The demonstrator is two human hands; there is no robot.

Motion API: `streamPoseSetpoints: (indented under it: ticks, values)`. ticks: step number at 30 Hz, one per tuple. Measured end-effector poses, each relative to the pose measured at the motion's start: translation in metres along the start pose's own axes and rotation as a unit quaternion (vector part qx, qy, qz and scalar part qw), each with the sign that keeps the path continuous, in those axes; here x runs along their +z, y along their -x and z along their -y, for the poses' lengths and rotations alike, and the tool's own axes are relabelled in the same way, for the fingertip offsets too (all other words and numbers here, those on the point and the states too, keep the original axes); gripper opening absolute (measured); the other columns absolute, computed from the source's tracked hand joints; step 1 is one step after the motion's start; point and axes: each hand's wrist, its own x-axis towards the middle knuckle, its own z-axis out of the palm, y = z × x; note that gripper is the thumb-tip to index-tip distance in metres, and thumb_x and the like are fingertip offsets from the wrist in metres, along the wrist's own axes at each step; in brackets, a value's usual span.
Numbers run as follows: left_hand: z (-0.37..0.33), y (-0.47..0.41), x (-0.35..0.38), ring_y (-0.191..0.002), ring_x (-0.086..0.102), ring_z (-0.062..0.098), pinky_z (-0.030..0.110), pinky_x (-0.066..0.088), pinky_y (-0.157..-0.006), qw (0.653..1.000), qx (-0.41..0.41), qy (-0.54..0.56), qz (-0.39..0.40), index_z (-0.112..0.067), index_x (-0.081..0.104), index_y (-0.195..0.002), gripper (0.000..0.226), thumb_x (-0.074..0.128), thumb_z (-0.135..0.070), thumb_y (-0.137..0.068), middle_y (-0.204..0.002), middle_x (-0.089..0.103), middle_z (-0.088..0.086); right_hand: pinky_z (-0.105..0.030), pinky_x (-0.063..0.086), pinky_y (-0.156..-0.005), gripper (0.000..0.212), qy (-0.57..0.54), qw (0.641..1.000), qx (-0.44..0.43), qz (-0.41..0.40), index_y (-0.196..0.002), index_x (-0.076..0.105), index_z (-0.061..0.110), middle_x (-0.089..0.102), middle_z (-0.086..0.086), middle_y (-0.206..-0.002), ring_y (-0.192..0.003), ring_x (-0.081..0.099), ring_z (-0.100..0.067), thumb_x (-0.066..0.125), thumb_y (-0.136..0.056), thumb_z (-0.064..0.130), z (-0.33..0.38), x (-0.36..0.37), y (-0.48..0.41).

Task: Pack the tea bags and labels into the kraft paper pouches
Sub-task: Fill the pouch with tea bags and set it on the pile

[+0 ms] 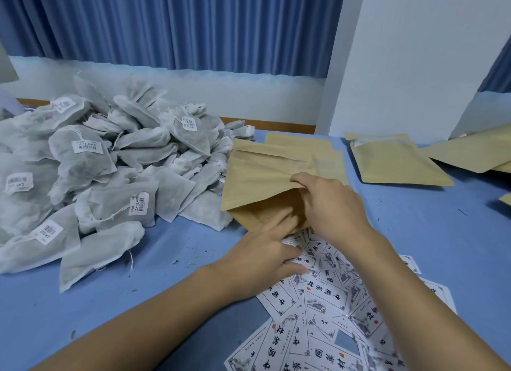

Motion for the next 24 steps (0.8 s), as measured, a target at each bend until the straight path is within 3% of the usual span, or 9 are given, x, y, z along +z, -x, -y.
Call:
streamPoseSetpoints:
  ticks: [3,6,9,11,15,17,20,22,24]
  values:
    - [-0.003,0.003,0.000,-0.154,0.001,0.016,0.047,0.023,-0.120,1.000,0.000,0.020,-0.022,-0.015,0.071,-0.114,0.041,0.040,-0.041,-0.107,-0.160,0.029,0.003,-0.039,0.050,-0.068,0.034,-0.001,1.000,-0.004,-0.002,-0.126,0.052,0.044,0.071,-0.004,-0.102,-0.085,0.061,-0.038,0.036,-0.103,0.026,-0.001,0.001,0.000]
    - [-0.005,0.004,-0.008,-0.148,0.028,0.026,0.045,0.034,-0.113,0.993,0.028,0.025,-0.112,-0.005,0.071,-0.111,0.025,0.052,-0.019,-0.104,-0.148,0.047,0.010,-0.039,0.049,-0.068,0.034,0.001,1.000,-0.008,-0.002,-0.126,0.051,0.045,0.072,-0.004,-0.103,-0.086,0.062,-0.038,0.037,-0.101,0.026,-0.001,0.001,0.000]
    - [-0.005,0.003,-0.017,-0.108,0.058,0.033,0.042,0.049,-0.089,0.947,0.043,-0.037,-0.316,-0.001,0.071,-0.117,0.025,0.055,-0.001,-0.097,-0.121,0.064,0.016,-0.038,0.047,-0.066,0.032,-0.002,1.000,-0.014,-0.003,-0.124,0.050,0.044,0.072,-0.004,-0.103,-0.087,0.062,-0.038,0.039,-0.099,0.027,-0.001,-0.001,-0.001]
    - [-0.004,0.002,-0.026,-0.085,0.052,0.028,0.038,0.047,-0.069,0.920,0.027,-0.114,-0.375,0.000,0.072,-0.116,0.028,0.054,0.001,-0.095,-0.099,0.065,0.016,-0.037,0.046,-0.065,0.036,0.000,1.000,-0.020,-0.001,-0.126,0.050,0.045,0.071,-0.004,-0.104,-0.087,0.062,-0.038,0.042,-0.097,0.025,-0.001,-0.003,-0.001]
    - [-0.003,-0.004,-0.035,-0.074,0.050,0.026,0.032,0.032,-0.056,0.945,-0.057,-0.198,-0.255,0.000,0.071,-0.106,0.035,0.073,0.009,-0.072,-0.086,0.055,0.012,-0.036,0.042,-0.063,0.036,-0.001,1.000,-0.019,-0.004,-0.127,0.052,0.044,0.071,-0.004,-0.102,-0.086,0.062,-0.038,0.038,-0.100,0.026,0.003,-0.008,-0.001]
    - [-0.011,-0.010,-0.034,-0.090,0.050,0.025,0.030,0.033,-0.056,0.961,-0.129,-0.185,-0.159,-0.009,0.063,-0.111,0.039,0.073,0.002,-0.075,-0.100,0.047,0.008,-0.036,0.043,-0.062,0.033,0.009,1.000,-0.024,0.001,-0.121,0.054,0.041,0.070,-0.003,-0.098,-0.084,0.062,-0.037,0.039,-0.098,0.023,0.006,-0.010,-0.001]
    - [-0.010,-0.025,-0.016,-0.108,0.045,0.028,0.031,0.033,-0.071,0.968,-0.205,-0.129,-0.068,-0.016,0.047,-0.128,0.060,0.067,0.004,-0.075,-0.118,0.041,0.010,-0.037,0.049,-0.066,0.032,0.014,1.000,-0.020,0.003,-0.120,0.055,0.038,0.071,-0.003,-0.099,-0.085,0.062,-0.037,0.039,-0.097,0.022,0.007,-0.013,0.000]
    - [-0.010,-0.043,-0.017,-0.103,0.054,0.032,0.034,0.036,-0.073,0.969,-0.231,-0.089,-0.019,-0.013,0.051,-0.122,0.045,0.064,0.000,-0.081,-0.115,0.051,0.012,-0.038,0.050,-0.069,0.036,0.003,1.000,-0.020,0.001,-0.125,0.055,0.041,0.071,-0.004,-0.102,-0.089,0.063,-0.038,0.037,-0.100,0.023,0.007,-0.016,0.001]
    - [0.000,-0.069,-0.016,-0.098,0.056,0.031,0.037,0.042,-0.080,0.967,-0.246,-0.062,-0.001,-0.013,0.055,-0.117,0.028,0.056,-0.023,-0.091,-0.111,0.058,0.010,-0.039,0.049,-0.070,0.037,-0.013,1.000,-0.025,-0.002,-0.128,0.055,0.043,0.070,-0.006,-0.103,-0.090,0.062,-0.040,0.037,-0.102,0.024,0.006,-0.019,0.001]
